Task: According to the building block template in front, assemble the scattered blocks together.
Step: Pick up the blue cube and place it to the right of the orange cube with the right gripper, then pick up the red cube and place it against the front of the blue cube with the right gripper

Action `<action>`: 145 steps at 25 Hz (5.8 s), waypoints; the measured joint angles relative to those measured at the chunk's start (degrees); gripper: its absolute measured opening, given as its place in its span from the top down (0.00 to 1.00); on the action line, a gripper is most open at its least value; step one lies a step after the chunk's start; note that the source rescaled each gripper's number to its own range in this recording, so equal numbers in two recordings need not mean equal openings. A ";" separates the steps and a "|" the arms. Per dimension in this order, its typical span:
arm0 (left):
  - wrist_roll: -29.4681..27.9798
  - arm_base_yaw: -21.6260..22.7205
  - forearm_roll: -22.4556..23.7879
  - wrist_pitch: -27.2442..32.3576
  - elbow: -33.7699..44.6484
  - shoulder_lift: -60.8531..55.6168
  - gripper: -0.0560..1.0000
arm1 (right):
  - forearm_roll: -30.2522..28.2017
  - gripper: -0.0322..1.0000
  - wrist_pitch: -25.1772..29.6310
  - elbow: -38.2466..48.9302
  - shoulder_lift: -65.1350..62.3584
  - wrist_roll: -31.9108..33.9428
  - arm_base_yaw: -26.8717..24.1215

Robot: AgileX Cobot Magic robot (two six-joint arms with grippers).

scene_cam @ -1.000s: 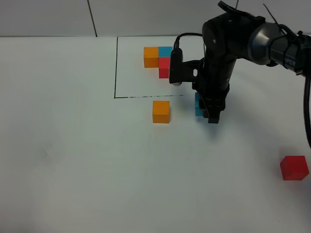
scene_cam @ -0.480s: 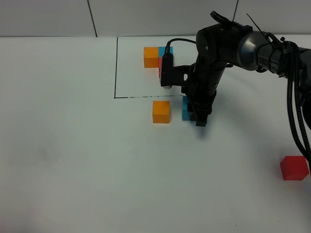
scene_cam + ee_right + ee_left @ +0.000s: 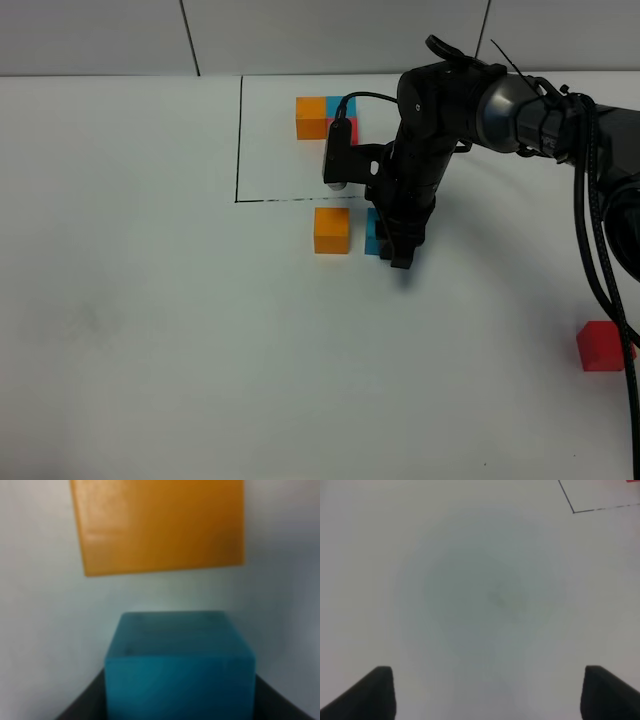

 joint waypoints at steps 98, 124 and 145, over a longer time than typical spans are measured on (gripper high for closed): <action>0.05 0.00 0.05 0.00 0.00 0.00 0.27 | -2.49 0.16 -15.75 57.41 -44.90 62.93 -22.50; 0.05 0.00 0.05 0.00 0.00 0.00 0.27 | -2.75 0.58 -24.08 60.18 -33.65 57.11 -25.19; -0.09 0.00 0.05 0.00 0.00 0.00 0.27 | -3.20 0.96 -11.00 60.06 -45.88 86.81 -3.43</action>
